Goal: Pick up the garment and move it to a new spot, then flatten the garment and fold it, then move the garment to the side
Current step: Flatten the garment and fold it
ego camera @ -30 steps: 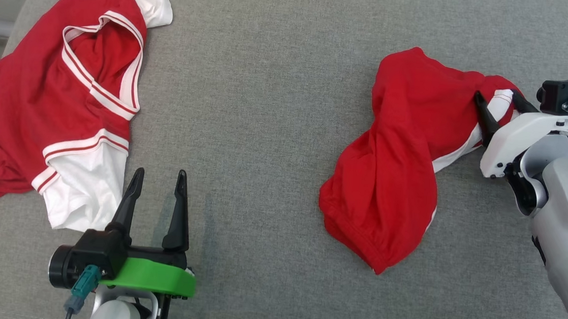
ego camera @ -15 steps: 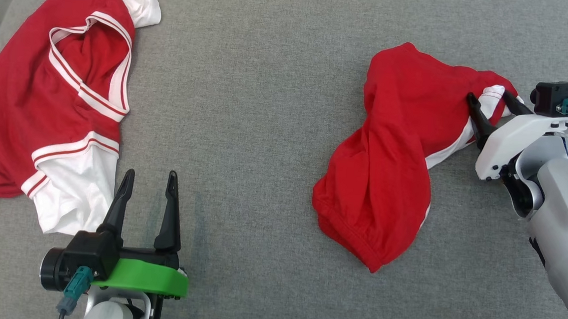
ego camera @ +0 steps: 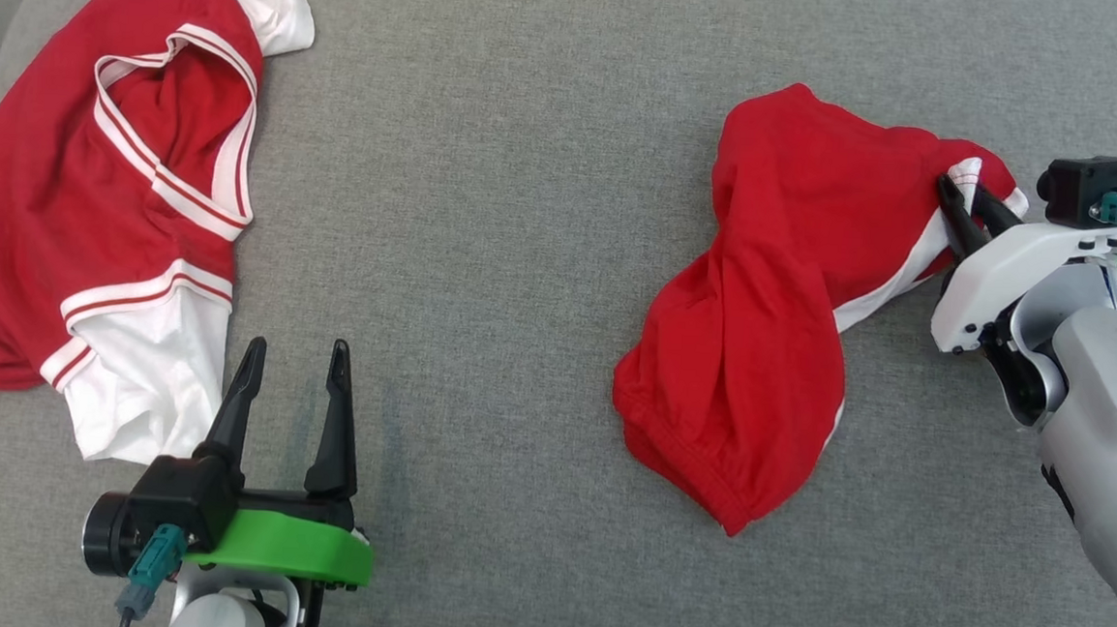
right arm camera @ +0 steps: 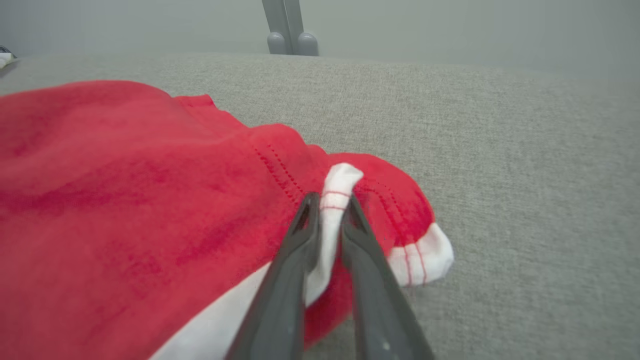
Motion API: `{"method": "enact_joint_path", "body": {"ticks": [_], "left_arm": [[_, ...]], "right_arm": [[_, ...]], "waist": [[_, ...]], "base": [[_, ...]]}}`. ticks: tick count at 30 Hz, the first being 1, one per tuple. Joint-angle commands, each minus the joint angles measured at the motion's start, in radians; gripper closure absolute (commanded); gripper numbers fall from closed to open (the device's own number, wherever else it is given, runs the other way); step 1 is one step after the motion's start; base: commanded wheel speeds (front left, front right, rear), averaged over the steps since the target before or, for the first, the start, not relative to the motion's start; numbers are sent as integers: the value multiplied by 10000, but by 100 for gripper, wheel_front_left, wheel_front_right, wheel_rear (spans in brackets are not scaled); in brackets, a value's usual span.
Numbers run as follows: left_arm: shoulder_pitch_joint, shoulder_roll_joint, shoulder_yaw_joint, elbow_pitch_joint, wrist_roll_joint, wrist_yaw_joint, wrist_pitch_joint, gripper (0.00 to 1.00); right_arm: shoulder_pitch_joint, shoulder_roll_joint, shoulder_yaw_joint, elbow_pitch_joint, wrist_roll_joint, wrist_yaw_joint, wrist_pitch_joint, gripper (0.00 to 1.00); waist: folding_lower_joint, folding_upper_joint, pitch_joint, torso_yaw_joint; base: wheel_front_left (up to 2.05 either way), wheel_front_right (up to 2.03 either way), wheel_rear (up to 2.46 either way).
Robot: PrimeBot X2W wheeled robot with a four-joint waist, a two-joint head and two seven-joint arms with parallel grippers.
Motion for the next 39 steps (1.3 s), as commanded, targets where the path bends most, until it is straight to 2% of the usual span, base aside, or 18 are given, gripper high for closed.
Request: {"method": "enact_joint_path", "body": {"ticks": [1,3,7,10,15,20,26,29,32,33,34,39], "left_arm": [[110,2,-2,23,-39,38,-4,0],[123,2,1,49,-41,59,-4,0],[249,3,98,80,9,112,-4,0],[417,6,214,78,4,191,-4,0],[963,7,446,96,-161,190,-4,0],[1347,7,303,478,-375,-170,-4,0],[1441,11,-246,1120,-1213,-831,21,0],[1371,19,-454,1259,-1519,-949,99,0],[1302,16,-654,1294,-1709,-1005,159,0],[1278,16,-769,1318,-1771,-1029,219,0],[1249,16,-888,1318,-1842,-1038,260,0],[1048,24,-1657,985,-2123,-1137,704,0]], "right_arm": [[-96,-37,69,35,154,-6,-39,91],[-107,-55,179,52,267,-6,-62,100],[-97,-37,276,-131,559,-6,-377,100],[265,-151,-50,-547,1015,-6,-838,100],[1852,-490,-860,-1754,1714,-6,-1134,100],[3901,-609,-1858,-2663,1993,-4,-1020,100],[5644,74,-3827,-4033,2083,-1,-780,100],[6378,701,-4801,-4828,2122,-1,-191,100],[6869,1116,-5721,-4879,1415,-3,269,100],[6953,1331,-5944,-4801,989,-1,443,64],[6981,1507,-6147,-4735,499,0,568,0],[7133,1877,-6900,-5162,-1917,-1,388,0]], "waist": [[1,0,-1,10],[1,0,-12,10],[1,0,-112,-132],[1,0,-355,-322],[1,0,-890,-948],[1,0,-1314,-1549],[1,0,-1703,-1989],[1,0,-1824,-2059],[1,0,-1854,-2097],[1,0,-1848,-2110],[1,0,-1839,-2122],[1,0,-1836,-2123]], "base": [[0,0,0],[0,0,0],[0,0,0],[0,0,0],[0,0,0],[0,0,0],[0,0,0],[0,0,0],[0,0,0],[0,0,0],[0,0,0],[0,0,0]]}}
